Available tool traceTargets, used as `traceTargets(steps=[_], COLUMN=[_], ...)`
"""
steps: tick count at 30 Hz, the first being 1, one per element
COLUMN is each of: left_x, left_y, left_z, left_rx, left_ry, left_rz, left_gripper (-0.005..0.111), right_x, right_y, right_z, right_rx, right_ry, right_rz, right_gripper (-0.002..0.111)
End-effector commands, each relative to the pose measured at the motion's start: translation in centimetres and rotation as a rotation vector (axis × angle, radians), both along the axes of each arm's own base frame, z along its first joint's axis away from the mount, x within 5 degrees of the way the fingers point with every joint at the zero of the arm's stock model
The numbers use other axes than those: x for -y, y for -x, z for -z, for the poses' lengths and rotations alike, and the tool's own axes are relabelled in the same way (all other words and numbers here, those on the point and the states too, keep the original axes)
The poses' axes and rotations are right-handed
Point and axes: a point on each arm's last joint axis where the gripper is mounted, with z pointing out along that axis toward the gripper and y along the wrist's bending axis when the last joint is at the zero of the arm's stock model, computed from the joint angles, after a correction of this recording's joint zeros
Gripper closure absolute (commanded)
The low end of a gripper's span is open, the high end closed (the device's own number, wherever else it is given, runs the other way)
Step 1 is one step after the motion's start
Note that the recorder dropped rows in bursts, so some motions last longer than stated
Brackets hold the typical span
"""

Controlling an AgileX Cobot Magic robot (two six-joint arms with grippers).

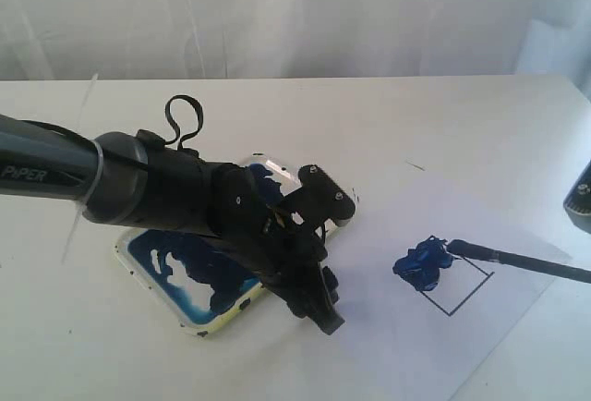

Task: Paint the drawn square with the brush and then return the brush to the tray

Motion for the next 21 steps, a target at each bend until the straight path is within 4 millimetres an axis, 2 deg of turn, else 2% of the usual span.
traceTargets(steps=[1, 12, 21], left_x=[-0.2, -0.2, -0.2], left_y=[0.6, 0.6, 0.6], left_z=[1.1, 1.1, 1.1], left_rx=[-0.056, -0.056, -0.056], left_ry=[-0.036, -0.036, -0.036], left_rz=[0.01, 0.01, 0.01], left_gripper=[0.048, 0.048, 0.048], right_x=[-0.1, -0.5, -0.2], right_y=[-0.5, -2.1, -1.4], right_z=[0.8, 2.3, 2.3], right_rx=[-0.03, -0.042, -0.117], right_ry=[-0.013, -0.036, -0.002], right_rz=[0.013, 0.031, 0.046], right_gripper=[0.108, 0.108, 0.108])
